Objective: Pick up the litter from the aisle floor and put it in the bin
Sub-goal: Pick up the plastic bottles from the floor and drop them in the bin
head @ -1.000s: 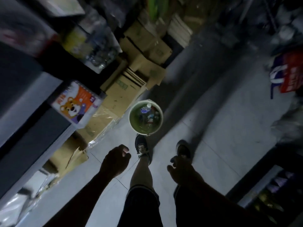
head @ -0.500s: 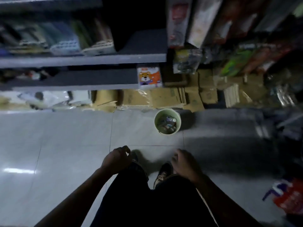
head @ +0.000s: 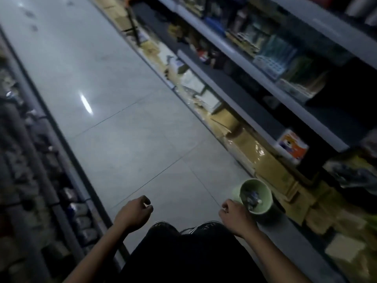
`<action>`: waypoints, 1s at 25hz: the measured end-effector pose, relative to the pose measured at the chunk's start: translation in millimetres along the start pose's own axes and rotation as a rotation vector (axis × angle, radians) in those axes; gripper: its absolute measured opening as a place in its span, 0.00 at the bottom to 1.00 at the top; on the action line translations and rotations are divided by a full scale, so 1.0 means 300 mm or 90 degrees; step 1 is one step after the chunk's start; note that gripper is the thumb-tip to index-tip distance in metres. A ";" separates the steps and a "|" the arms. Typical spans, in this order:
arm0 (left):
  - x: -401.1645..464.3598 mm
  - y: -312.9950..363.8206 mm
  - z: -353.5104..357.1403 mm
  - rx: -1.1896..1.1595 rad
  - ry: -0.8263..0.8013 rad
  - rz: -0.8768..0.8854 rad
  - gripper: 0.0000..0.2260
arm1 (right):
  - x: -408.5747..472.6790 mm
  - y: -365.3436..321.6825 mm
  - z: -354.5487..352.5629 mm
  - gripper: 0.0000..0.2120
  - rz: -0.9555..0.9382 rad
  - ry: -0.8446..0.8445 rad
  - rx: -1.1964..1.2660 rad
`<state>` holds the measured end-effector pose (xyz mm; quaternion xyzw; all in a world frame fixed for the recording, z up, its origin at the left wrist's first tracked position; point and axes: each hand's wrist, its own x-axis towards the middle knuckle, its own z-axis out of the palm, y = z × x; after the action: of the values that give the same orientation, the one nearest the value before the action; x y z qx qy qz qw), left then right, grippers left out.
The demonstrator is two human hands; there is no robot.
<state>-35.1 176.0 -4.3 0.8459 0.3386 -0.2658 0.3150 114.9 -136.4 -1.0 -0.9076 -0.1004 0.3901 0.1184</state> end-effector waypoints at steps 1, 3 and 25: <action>-0.030 -0.071 -0.010 -0.032 0.020 -0.023 0.10 | 0.003 -0.058 0.005 0.16 -0.016 -0.003 -0.025; -0.085 -0.182 -0.018 -0.082 0.058 -0.062 0.10 | 0.010 -0.153 0.009 0.15 -0.049 -0.008 -0.079; -0.047 -0.166 -0.053 -0.291 0.138 -0.344 0.09 | 0.541 -0.708 -0.225 0.20 -0.355 -0.084 -0.281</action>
<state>-77.2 210.0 -2.1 0.6574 0.6314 -0.1657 0.3764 255.0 101.3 -4.7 -0.8218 -0.4334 0.3696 0.0148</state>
